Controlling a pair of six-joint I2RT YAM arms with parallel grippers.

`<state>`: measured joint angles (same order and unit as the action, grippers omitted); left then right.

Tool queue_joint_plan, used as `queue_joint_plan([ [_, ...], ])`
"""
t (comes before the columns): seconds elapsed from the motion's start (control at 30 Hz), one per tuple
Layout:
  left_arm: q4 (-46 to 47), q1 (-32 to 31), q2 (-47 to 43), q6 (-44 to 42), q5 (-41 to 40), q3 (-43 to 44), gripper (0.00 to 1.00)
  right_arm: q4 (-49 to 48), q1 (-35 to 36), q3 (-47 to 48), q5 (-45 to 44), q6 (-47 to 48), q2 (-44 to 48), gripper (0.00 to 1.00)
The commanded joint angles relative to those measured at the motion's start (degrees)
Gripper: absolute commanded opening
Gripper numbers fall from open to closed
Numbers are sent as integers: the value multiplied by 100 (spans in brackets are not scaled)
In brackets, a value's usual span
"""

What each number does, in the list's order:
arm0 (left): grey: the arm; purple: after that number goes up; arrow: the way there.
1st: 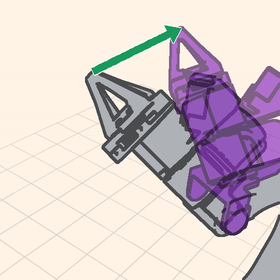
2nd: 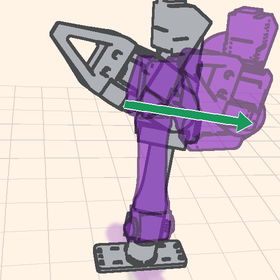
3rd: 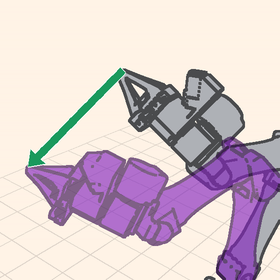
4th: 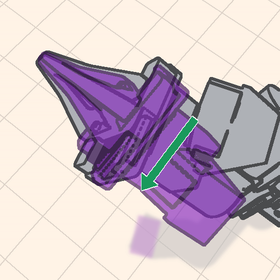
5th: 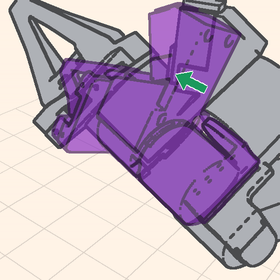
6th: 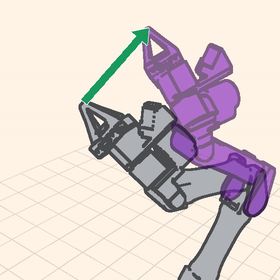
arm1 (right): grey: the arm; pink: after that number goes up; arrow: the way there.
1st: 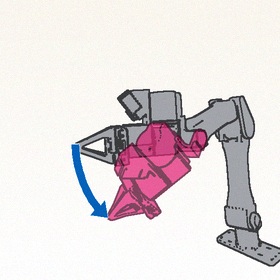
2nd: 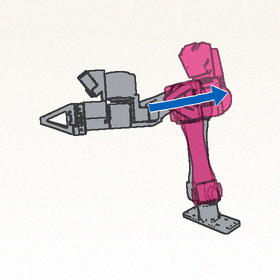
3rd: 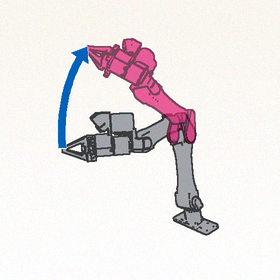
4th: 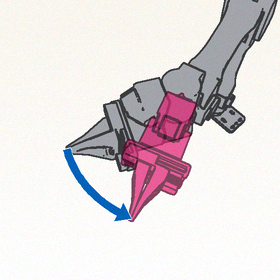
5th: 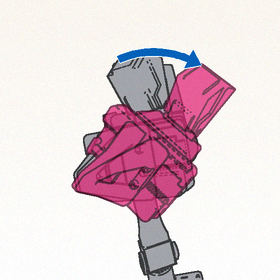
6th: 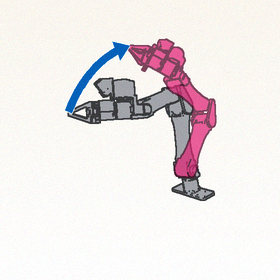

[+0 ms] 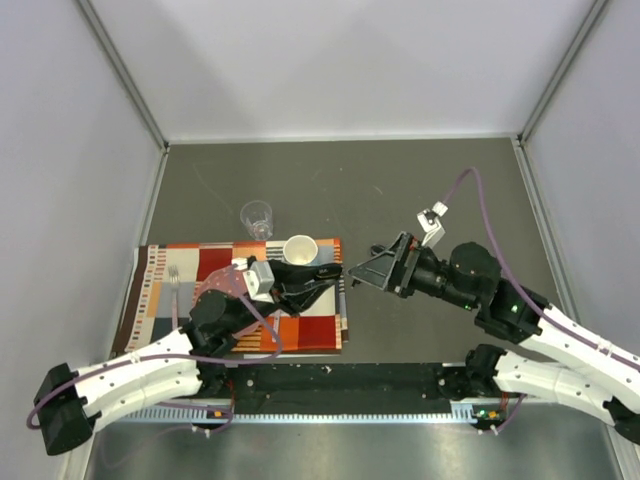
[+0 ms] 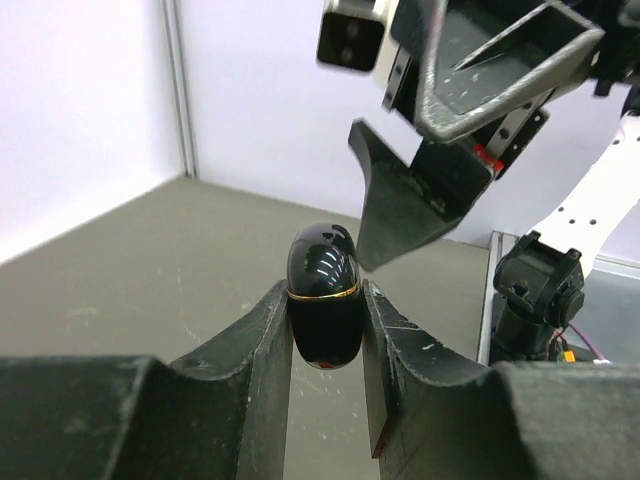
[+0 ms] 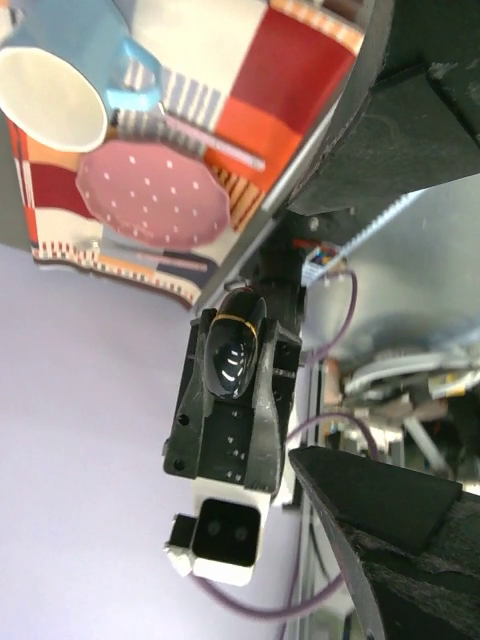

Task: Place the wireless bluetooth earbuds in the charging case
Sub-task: Pick up the charging case at the center of the board.

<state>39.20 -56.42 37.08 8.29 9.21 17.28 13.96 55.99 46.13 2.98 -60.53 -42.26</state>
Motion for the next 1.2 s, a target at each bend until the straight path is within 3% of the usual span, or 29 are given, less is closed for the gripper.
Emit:
queue_joint_plan([
  [0.0, 1423, -9, 167, -513, 432, 4, 0, -850, -53, -341, 185, -1695, 236, 99],
  [0.27, 2083, -9, 616, -320, 502, 30, 0, -1211, -202, -535, 404, -1988, 271, 98],
  [0.43, 2030, -9, 774, -355, 459, 214, 0, -1088, -1009, -105, 1509, -2129, -97, 97],
  [0.63, 1802, -18, 871, -399, 283, 416, 0, -1088, -1151, 264, 2425, -2402, -721, 96],
  [1.17, 1565, -9, 783, -275, 335, 364, 0, -1106, -1450, -421, 2137, -2657, -371, 95],
])
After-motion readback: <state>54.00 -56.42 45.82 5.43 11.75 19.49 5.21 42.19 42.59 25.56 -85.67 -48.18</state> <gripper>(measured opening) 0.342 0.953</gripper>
